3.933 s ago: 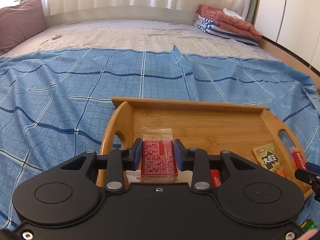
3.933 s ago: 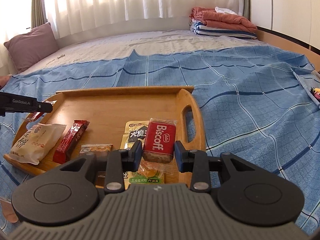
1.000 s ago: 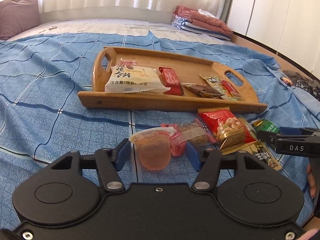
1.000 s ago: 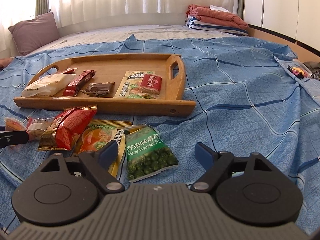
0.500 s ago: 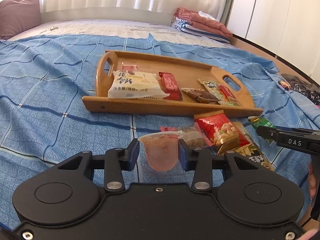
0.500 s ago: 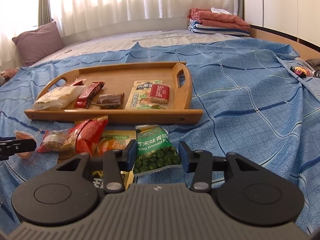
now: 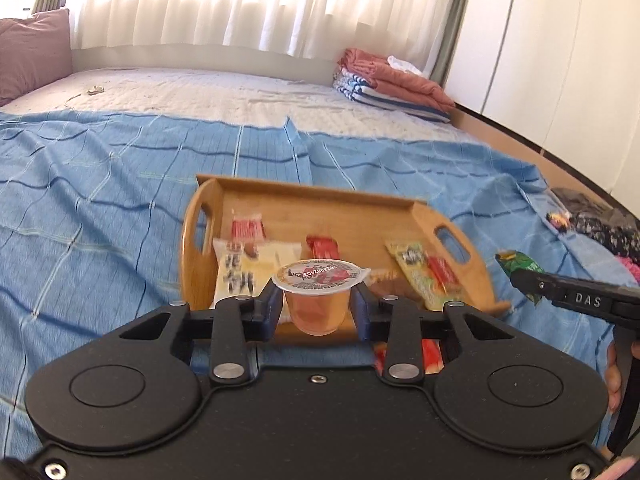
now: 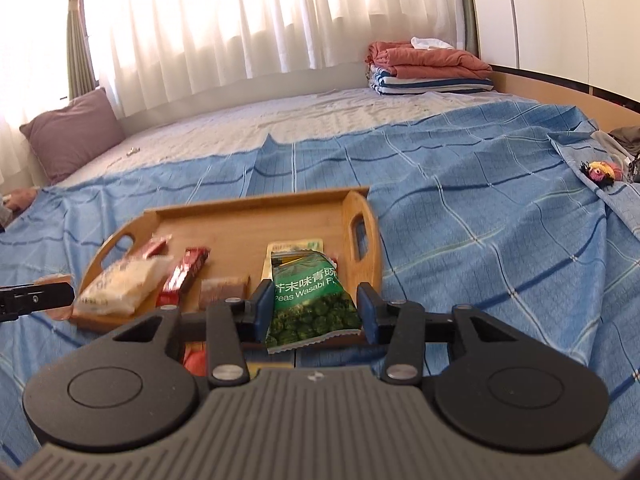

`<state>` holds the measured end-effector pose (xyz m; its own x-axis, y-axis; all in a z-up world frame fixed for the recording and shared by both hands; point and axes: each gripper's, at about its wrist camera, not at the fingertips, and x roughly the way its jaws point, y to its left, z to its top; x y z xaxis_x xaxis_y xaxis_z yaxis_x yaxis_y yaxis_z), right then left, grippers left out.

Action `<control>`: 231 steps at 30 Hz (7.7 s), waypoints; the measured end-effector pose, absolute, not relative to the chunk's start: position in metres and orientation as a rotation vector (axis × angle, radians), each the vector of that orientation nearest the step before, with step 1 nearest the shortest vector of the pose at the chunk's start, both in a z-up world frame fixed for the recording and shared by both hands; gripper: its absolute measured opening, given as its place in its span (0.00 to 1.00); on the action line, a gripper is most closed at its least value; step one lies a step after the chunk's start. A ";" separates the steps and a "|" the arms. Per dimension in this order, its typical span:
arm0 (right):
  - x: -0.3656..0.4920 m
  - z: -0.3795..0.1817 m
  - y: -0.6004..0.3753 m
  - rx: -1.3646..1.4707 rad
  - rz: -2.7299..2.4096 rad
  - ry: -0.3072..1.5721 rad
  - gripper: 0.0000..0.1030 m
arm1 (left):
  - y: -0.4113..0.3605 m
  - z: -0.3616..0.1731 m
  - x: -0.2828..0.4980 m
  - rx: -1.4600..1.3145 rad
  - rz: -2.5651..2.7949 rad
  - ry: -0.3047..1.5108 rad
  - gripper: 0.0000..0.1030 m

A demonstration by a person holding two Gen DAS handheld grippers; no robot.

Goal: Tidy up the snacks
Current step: 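Carry the jelly cup with left tool while right tool carries the peas bag to tray, then open left tool on the tray while right tool releases the peas bag, then withdraw both tools from the tray toward the remaining snacks, then close left tool on the pink wrapped snack while right tool grips a clear wrapped snack, then lift the pink snack with left tool while right tool carries the clear snack toward tray, then carry the pink snack over the tray with left tool while right tool lowers the clear snack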

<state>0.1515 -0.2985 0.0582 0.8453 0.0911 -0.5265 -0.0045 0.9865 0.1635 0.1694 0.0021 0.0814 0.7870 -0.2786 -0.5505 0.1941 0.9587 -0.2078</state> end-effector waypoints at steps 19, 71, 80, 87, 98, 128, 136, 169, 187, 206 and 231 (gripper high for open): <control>0.273 0.053 -0.301 0.209 0.030 0.688 0.47 | -0.004 0.065 0.333 -0.185 -0.163 0.771 0.33; 0.196 0.064 -0.265 0.110 0.170 0.615 0.88 | -0.030 0.070 0.231 0.040 -0.247 0.666 0.94; 0.142 0.053 -0.254 0.053 0.184 0.598 0.91 | -0.010 0.059 0.164 0.010 -0.287 0.655 0.95; 0.100 0.031 -0.240 -0.006 0.187 0.600 0.94 | -0.006 0.044 0.128 0.050 -0.296 0.657 0.96; 0.042 0.006 -0.219 -0.052 0.189 0.512 0.98 | -0.016 0.024 0.116 0.027 -0.317 0.703 0.97; 0.015 -0.021 -0.179 -0.096 0.234 0.496 0.55 | -0.067 -0.005 0.156 0.057 -0.316 0.777 0.66; 0.017 -0.014 -0.180 -0.037 0.270 0.534 0.31 | -0.054 0.010 0.151 0.026 -0.325 0.755 0.39; 0.016 -0.019 -0.190 -0.072 0.199 0.525 0.48 | -0.049 -0.002 0.151 0.046 -0.303 0.766 0.69; 0.013 -0.014 -0.186 -0.019 0.226 0.526 0.26 | -0.056 0.008 0.135 0.083 -0.337 0.748 0.59; 0.028 0.031 -0.238 0.043 0.082 0.466 0.25 | -0.030 0.060 0.141 0.003 -0.309 0.648 0.59; 0.118 0.055 -0.272 0.133 0.074 0.466 0.25 | -0.013 0.074 0.204 -0.067 -0.230 0.665 0.59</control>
